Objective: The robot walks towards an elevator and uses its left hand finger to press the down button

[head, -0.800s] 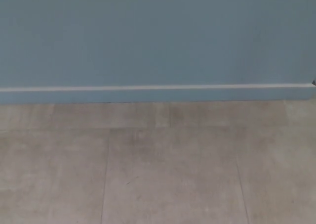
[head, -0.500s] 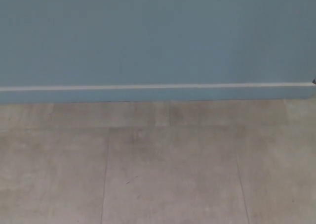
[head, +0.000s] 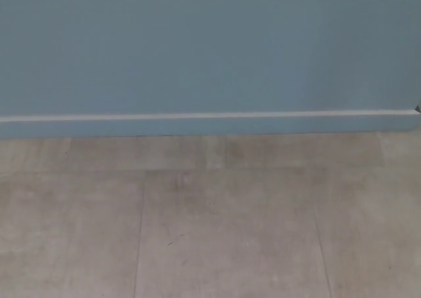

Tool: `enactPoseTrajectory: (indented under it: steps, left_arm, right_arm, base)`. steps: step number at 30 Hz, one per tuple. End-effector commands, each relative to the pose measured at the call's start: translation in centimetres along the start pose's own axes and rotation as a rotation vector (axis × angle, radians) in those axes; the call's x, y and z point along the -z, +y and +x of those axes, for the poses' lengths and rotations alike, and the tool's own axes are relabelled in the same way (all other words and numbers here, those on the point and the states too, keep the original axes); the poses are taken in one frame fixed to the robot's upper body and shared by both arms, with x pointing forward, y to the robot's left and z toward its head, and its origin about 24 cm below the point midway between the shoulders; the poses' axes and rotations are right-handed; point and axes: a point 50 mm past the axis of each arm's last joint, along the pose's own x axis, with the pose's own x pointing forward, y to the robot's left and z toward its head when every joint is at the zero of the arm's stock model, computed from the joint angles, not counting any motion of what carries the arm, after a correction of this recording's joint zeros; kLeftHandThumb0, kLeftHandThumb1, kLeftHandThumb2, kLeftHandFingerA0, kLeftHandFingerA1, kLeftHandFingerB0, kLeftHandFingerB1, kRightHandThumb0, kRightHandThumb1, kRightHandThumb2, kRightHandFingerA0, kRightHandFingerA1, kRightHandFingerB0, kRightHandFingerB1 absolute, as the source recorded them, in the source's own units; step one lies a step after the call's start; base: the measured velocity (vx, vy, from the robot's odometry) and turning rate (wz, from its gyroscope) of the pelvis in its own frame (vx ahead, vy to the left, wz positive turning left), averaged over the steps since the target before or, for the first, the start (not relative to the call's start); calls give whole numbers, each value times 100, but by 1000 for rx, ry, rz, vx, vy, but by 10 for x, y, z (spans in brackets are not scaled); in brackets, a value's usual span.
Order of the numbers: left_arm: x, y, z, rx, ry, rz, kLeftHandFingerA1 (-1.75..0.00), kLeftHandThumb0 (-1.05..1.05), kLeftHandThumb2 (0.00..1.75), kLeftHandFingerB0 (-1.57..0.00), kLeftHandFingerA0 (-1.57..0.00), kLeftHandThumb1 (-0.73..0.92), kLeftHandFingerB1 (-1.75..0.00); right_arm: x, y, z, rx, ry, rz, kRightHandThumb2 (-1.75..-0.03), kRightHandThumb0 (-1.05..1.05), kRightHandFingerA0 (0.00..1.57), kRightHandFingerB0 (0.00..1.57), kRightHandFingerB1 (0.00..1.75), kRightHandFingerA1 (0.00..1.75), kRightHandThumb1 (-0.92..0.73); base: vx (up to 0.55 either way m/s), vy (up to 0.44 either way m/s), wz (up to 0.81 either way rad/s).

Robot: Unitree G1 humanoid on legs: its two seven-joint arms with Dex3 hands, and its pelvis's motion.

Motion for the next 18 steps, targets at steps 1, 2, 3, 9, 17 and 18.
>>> enactPoseTrajectory:
  steps: [1, 2, 3, 9, 17, 18]
  left_arm:
    - [2, 3, -3, -18, -21, -2, -73, -37, 60, -60, -66, 67, -45]
    - [3, 4, -3, -9, -19, -4, -67, -40, 60, -57, -63, 68, -44]
    - [3, 5, -3, -6, -19, -3, -67, -40, 60, -57, -63, 68, -44]
    - [0, 5, 0, -11, -12, -17, -68, -40, 60, -58, -64, 68, -43]
    - [2, 7, 2, 1, 32, -4, -58, -41, 61, -55, -62, 67, -42]
    - [2, 7, 2, 2, 34, -10, -58, -41, 61, -55, -62, 67, -42]
  right_arm:
    - [5, -8, 0, 10, 7, 1, -57, -39, 77, 51, 37, 62, -57]
    - [5, -7, -1, 12, 0, -6, -57, -39, 75, 52, 37, 62, -56]
    - [6, -7, -2, 12, -4, -10, -57, -39, 75, 52, 37, 62, -56]
    - [4, -7, 1, 4, 24, -11, -79, -46, 70, 46, 50, 63, -48]
    - [5, -6, 0, 5, 16, -31, -57, -37, 74, 53, 38, 58, -55]
    - [5, -6, 0, 6, 19, -35, -57, -37, 74, 53, 38, 58, -55]
  base:
    - [0, 0, 0]
    - [0, 0, 0]
    - [0, 0, 0]
    - [0, 0, 0]
    - [0, 0, 0]
    - [0, 0, 0]
